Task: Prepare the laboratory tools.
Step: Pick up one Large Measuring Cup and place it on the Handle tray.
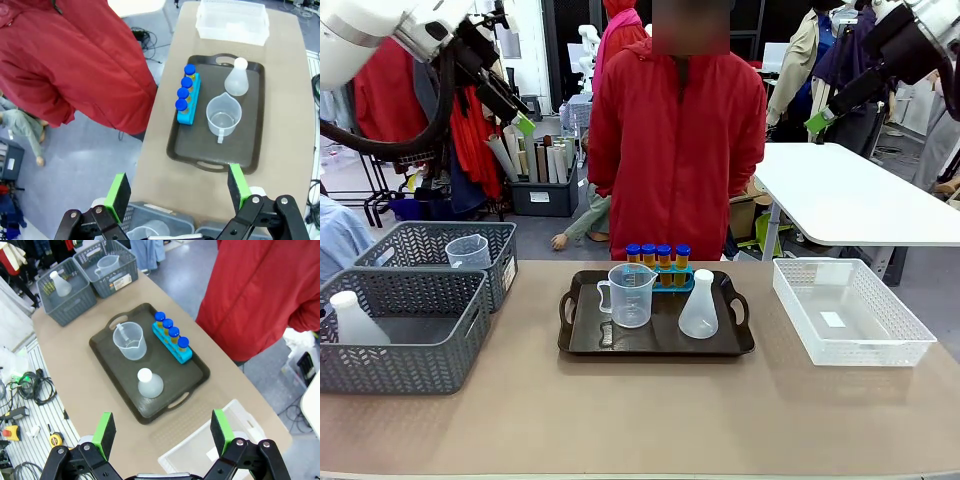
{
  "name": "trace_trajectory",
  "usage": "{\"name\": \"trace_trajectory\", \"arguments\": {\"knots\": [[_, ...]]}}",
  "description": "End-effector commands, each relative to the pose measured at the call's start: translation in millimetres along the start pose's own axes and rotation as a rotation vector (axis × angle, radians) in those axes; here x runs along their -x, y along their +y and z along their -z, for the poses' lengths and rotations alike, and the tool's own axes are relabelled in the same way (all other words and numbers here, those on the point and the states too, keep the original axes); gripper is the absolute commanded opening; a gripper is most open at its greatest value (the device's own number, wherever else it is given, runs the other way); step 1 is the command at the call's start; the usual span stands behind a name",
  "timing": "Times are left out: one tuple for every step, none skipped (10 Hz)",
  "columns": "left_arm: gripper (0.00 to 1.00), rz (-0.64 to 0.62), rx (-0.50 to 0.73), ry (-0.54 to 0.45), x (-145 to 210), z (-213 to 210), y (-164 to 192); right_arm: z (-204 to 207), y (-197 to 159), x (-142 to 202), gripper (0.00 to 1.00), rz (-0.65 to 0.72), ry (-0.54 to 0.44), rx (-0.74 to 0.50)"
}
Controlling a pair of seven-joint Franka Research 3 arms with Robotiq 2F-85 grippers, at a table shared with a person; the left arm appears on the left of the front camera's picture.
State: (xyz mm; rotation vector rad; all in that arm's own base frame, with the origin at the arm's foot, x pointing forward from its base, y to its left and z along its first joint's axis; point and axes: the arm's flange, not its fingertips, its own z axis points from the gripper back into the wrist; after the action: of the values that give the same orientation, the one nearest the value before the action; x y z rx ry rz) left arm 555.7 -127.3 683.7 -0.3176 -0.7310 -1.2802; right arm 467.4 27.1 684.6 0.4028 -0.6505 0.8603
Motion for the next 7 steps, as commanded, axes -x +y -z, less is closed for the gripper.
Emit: {"name": "trace_trajectory", "arguments": {"knots": [[1.0, -0.021, 0.042, -0.023, 7.0, 2.9, -5.5, -1.2, 0.9, 0.3, 1.0, -0.005, -0.006, -0.006], [1.0, 0.0, 0.0, 0.0, 0.0, 0.0, 0.0, -1.2, 0.9, 0.3, 1.0, -0.005, -0.006, -0.006], [1.0, 0.0, 0.0, 0.0, 0.0, 0.0, 0.0, -1.2, 0.9, 0.3, 1.0, -0.005, -0.006, -0.006], [1.0, 0.0, 0.0, 0.0, 0.0, 0.0, 0.0, -1.2, 0.9, 0.3, 1.0, -0.005, -0.006, -0.006], [1.0, 0.0, 0.0, 0.0, 0.0, 0.0, 0.0, -1.2, 0.9, 0.3, 1.0, -0.005, -0.006, -0.006], [1.0, 0.0, 0.0, 0.0, 0.0, 0.0, 0.0, -1.2, 0.9, 0.3, 1.0, -0.005, -0.006, -0.006], [1.0, 0.0, 0.0, 0.0, 0.0, 0.0, 0.0, -1.2, 0.9, 0.3, 1.0, -0.005, -0.006, -0.006]]}}
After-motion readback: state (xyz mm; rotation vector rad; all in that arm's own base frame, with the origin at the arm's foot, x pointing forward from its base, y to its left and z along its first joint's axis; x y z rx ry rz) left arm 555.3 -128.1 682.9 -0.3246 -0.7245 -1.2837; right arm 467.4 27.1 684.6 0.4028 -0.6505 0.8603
